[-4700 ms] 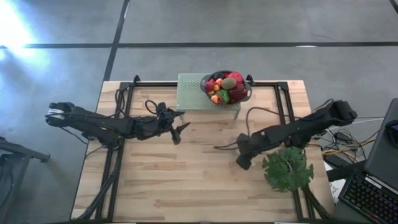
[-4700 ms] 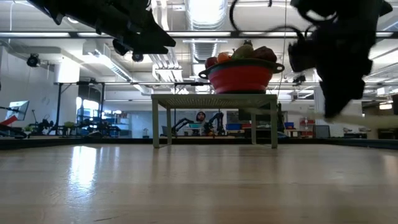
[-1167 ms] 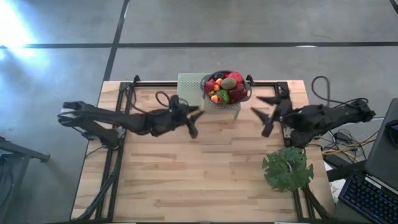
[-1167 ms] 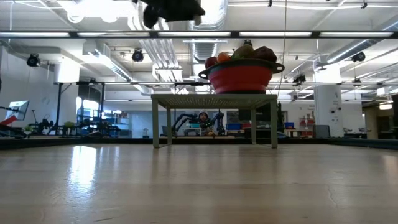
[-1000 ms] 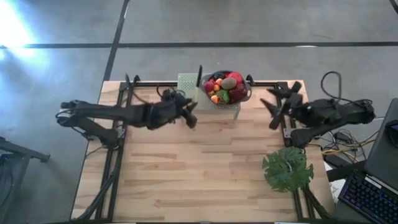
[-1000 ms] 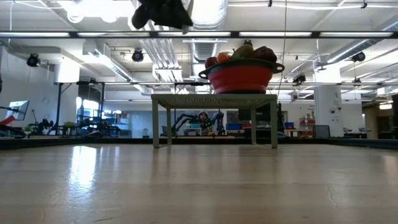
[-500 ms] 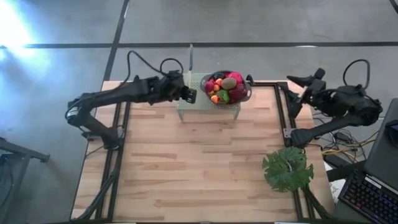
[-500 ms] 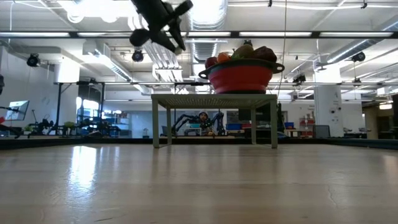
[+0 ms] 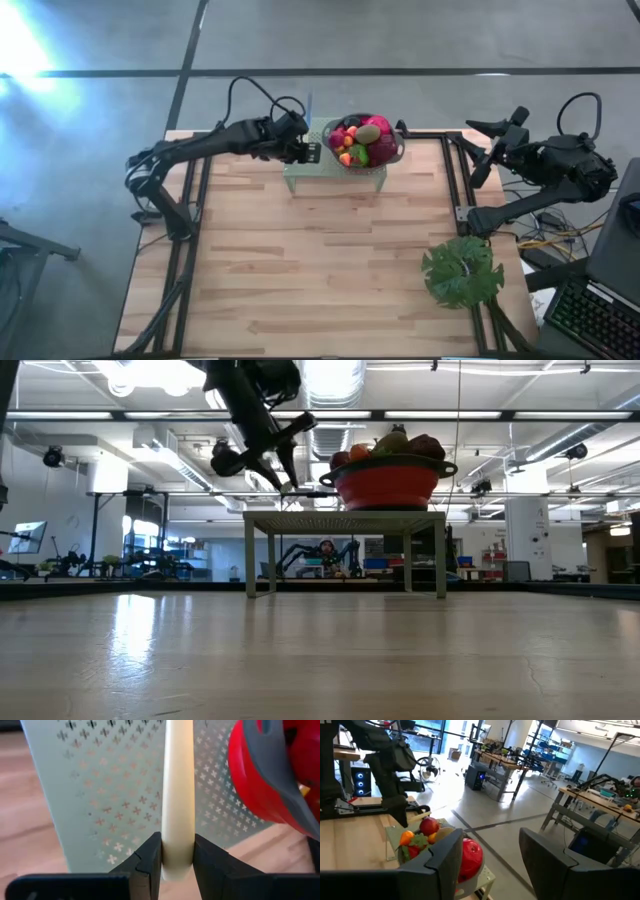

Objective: Pick & Place Fruit
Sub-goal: Put the yellow knife on the shelf

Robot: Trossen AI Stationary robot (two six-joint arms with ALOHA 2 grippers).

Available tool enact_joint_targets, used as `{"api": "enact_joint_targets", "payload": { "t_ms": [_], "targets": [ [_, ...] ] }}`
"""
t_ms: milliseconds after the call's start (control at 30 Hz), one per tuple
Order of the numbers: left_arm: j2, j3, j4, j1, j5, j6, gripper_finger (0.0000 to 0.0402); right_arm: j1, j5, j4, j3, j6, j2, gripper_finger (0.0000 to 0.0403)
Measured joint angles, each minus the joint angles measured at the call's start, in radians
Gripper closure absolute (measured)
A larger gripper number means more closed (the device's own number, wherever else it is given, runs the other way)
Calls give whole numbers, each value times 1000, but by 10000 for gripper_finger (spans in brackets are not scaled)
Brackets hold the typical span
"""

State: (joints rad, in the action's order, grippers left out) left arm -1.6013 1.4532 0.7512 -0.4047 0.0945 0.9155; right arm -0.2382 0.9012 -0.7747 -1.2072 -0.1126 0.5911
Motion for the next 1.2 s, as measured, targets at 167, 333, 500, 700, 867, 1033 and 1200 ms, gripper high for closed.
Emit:
{"api": "enact_joint_targets", "payload": {
  "t_ms": [167, 333, 500, 700, 867, 1033, 1200],
  "targets": [
    [-24, 0, 7, -23, -76, 7, 307, 0, 1, -2, 0, 1, -2, 223],
    [-46, 0, 30, -42, -140, 19, 307, 0, 16, -6, 0, 3, -2, 230],
    [-60, 0, 87, -73, -165, 40, 307, 0, 16, -7, 0, 3, -2, 228],
    [-78, 1, 96, -110, -240, 56, 307, 0, 16, -7, 0, 1, -2, 213],
    [-86, 2, 88, -118, -287, 21, 307, -1, 16, -7, 0, -2, -2, 204],
    [-81, 1, 85, -117, -295, -9, 298, -1, 16, -12, 1, -3, -2, 204],
    [-80, 1, 80, -117, -328, -25, 252, -1, 16, -34, 1, 4, -2, 217]
  ]
}}
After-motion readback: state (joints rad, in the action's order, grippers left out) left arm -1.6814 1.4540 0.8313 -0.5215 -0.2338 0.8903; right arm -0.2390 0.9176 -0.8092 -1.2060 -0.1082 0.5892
